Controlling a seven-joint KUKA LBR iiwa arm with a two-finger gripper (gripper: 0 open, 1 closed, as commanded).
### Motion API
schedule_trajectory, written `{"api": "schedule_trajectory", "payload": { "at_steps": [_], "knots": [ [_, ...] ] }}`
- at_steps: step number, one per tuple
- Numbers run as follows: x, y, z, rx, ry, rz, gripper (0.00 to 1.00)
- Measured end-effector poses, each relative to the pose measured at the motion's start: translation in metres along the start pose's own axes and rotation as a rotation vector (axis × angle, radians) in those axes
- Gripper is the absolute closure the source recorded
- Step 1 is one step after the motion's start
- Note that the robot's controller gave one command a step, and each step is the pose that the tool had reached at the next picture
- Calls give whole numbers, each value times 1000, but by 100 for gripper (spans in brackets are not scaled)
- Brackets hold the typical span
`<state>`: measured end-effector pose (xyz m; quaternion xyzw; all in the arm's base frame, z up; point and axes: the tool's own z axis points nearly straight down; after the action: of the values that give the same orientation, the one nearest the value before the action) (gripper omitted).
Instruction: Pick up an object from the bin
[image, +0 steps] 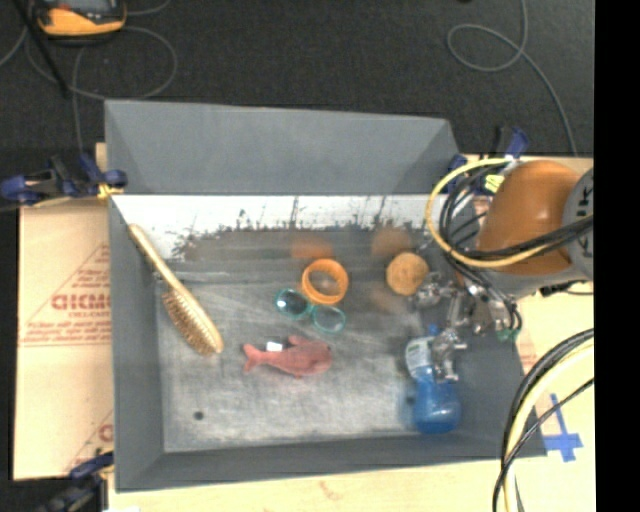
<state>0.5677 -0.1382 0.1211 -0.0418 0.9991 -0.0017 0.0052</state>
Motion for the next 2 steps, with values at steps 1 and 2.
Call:
{"api": "schedule_trajectory", "payload": {
  "at_steps": [1,2],
  "knots": [
    [3,-1,23,0,-2,-190,0],
    [3,-1,22,0,-3,-176,0]
  ]
}}
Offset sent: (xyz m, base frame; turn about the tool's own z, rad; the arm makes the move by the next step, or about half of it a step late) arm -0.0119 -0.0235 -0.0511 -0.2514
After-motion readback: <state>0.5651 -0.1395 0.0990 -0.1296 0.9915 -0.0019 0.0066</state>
